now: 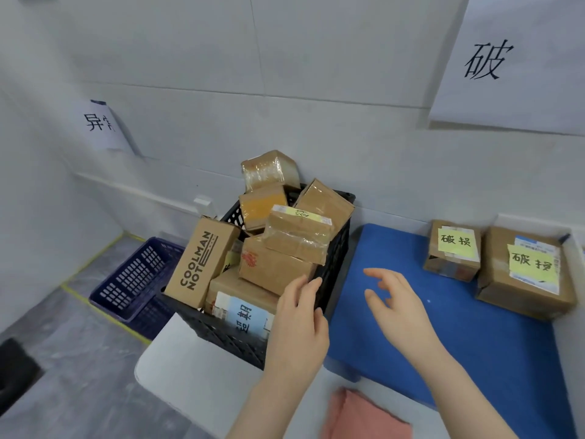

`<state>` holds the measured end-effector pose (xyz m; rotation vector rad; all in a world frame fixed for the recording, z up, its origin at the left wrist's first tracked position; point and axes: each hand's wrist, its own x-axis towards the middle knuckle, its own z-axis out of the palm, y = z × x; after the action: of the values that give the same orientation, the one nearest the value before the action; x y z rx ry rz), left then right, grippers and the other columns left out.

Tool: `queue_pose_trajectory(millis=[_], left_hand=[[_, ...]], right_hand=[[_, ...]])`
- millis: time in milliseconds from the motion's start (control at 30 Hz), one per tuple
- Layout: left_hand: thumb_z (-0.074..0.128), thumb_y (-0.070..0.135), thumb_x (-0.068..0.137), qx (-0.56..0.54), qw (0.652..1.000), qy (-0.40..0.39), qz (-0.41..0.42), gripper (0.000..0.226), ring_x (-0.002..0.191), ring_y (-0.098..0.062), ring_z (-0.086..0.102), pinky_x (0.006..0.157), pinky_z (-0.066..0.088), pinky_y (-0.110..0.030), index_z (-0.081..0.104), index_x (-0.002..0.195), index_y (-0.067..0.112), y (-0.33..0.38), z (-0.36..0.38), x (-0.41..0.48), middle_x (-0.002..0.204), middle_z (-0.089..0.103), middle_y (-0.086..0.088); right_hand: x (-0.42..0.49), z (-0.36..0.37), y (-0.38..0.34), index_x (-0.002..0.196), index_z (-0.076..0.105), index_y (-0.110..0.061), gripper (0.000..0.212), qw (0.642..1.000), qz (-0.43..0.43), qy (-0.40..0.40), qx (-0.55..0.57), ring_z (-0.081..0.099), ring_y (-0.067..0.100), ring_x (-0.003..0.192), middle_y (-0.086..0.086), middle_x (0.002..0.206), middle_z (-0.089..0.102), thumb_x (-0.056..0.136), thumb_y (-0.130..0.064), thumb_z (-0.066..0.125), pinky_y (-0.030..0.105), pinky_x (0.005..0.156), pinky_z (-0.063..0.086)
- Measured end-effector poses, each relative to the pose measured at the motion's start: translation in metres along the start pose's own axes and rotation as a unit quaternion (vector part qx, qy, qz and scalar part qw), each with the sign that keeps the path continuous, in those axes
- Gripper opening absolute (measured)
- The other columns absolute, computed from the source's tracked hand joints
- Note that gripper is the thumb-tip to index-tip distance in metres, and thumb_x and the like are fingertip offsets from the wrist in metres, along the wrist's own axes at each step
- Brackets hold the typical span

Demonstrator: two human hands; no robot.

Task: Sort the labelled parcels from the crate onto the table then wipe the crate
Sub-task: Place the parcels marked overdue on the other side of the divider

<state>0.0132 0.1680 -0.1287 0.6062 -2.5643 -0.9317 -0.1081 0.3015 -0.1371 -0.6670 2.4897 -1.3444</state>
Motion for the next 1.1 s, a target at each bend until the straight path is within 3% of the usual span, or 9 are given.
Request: queue_pose_trajectory(millis=[100,233,467,533,600,667,800,1000,1100], left_hand=[[0.049,0.013,0.095,-0.009,0.998,0.057,-0.001,0.047,0.135,-0.007,0.031,0.107,0.038,-0.030,0.042,0.139,0.029,-0.009,-0.017,0.017,0.147,0.028,0.012],[0.048,0.014,0.096,-0.018,0.991,0.131,-0.006,0.044,0.135,-0.008,0.033,0.110,0.031,-0.028,0.043,0.138,0.024,-0.026,-0.055,0.076,0.146,0.032,0.007],[0.043,0.038,0.099,-0.037,0.999,0.032,-0.005,0.033,0.133,-0.010,0.034,0.107,0.036,-0.031,0.054,0.128,0.028,-0.051,-0.068,0.155,0.141,0.037,0.008],[0.044,0.041,0.098,-0.066,0.998,0.012,-0.018,0.033,0.129,-0.009,0.038,0.095,0.043,-0.017,0.056,0.126,0.029,-0.053,-0.064,0.154,0.138,0.038,0.011],[0.047,0.038,0.098,-0.084,0.996,0.008,-0.033,0.032,0.126,-0.006,0.040,0.078,0.039,0.001,0.055,0.127,0.026,-0.054,-0.063,0.148,0.137,0.038,0.010],[0.048,0.031,0.098,-0.108,0.994,0.010,-0.032,0.032,0.121,-0.001,0.042,0.074,0.031,0.009,0.055,0.128,0.022,-0.055,-0.064,0.144,0.137,0.039,0.009],[0.044,0.026,0.097,-0.123,0.992,0.023,0.019,0.031,0.116,0.013,0.042,0.081,0.033,0.006,0.057,0.125,0.022,-0.061,-0.073,0.143,0.132,0.045,0.012],[0.046,0.007,0.094,-0.144,0.988,0.027,0.059,0.030,0.114,0.013,0.045,0.081,0.037,0.001,0.063,0.116,0.020,-0.077,-0.090,0.146,0.125,0.052,0.011],[0.044,0.013,0.094,-0.148,0.985,0.008,0.084,0.028,0.113,0.008,0.049,0.076,0.043,-0.004,0.065,0.112,0.021,-0.087,-0.094,0.150,0.125,0.053,0.013]], right_hand=[[0.021,0.007,-0.023,0.115,0.056,-0.037,0.023,0.999,-0.007,0.008,0.044,0.048,-0.020,0.098,-0.021,0.122,0.046,0.098,-0.022,0.051,0.015,0.081,0.044],[0.063,0.020,-0.060,0.112,0.053,-0.044,0.025,0.997,-0.029,0.024,0.072,0.045,-0.012,0.109,-0.025,0.117,0.044,0.098,-0.024,0.049,0.005,0.076,0.037],[0.122,0.059,-0.078,0.104,0.062,-0.029,0.017,0.996,0.034,0.057,0.063,0.052,0.002,0.100,-0.009,0.112,0.050,0.099,-0.025,0.046,0.015,0.074,0.038],[0.122,0.066,-0.079,0.098,0.064,-0.029,0.017,0.994,0.052,0.070,0.065,0.051,-0.001,0.097,-0.009,0.110,0.051,0.097,-0.025,0.048,0.013,0.073,0.037],[0.114,0.068,-0.084,0.096,0.065,-0.030,0.016,0.993,0.060,0.077,0.074,0.051,-0.003,0.095,-0.013,0.108,0.052,0.097,-0.025,0.050,0.010,0.070,0.037],[0.102,0.069,-0.090,0.094,0.066,-0.030,0.017,0.991,0.053,0.094,0.081,0.051,-0.005,0.093,-0.015,0.106,0.052,0.097,-0.024,0.051,0.006,0.069,0.038],[0.078,0.073,-0.106,0.092,0.067,-0.031,0.016,0.986,0.036,0.121,0.104,0.052,-0.005,0.098,-0.018,0.105,0.052,0.096,-0.024,0.053,0.006,0.070,0.042],[0.042,0.086,-0.117,0.092,0.067,-0.033,0.016,0.987,-0.049,0.129,0.080,0.056,0.009,0.101,-0.018,0.107,0.052,0.093,-0.022,0.056,0.019,0.072,0.048],[0.053,0.073,-0.107,0.101,0.066,-0.032,0.016,0.987,-0.092,0.134,0.005,0.054,0.012,0.109,-0.019,0.108,0.052,0.091,-0.031,0.054,0.017,0.081,0.046]])
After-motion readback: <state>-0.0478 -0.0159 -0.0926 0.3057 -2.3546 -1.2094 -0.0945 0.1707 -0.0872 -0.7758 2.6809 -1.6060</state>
